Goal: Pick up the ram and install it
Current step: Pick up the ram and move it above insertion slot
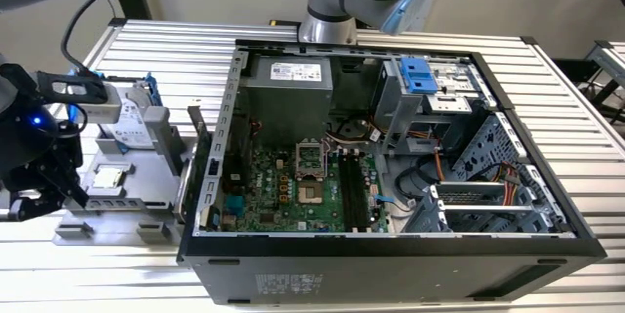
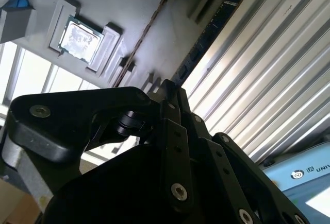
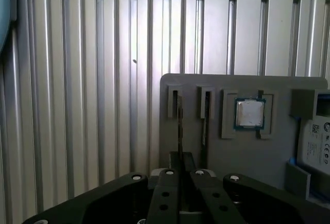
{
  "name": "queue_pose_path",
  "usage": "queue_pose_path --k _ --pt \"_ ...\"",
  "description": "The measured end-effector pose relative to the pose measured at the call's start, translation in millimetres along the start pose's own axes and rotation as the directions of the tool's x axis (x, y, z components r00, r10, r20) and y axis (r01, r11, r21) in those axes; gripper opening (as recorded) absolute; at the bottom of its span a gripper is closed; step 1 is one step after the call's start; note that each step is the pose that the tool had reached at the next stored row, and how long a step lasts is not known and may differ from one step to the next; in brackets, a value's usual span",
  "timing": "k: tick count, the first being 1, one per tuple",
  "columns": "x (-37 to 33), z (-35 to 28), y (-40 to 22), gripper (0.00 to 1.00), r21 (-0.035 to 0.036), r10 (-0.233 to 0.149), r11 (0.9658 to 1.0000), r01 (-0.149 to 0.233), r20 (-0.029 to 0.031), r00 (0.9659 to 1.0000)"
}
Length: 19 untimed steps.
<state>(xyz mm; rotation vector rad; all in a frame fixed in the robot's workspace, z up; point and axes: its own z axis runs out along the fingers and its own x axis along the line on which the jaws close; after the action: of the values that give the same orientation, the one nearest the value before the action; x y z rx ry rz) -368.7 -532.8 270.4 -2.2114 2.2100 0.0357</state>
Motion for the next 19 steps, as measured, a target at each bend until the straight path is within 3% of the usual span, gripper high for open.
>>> queue_pose_path --k 19 --pt "-0.8 -20.8 0.1 0.0 0.0 0.0 1.0 0.0 0.0 1.0"
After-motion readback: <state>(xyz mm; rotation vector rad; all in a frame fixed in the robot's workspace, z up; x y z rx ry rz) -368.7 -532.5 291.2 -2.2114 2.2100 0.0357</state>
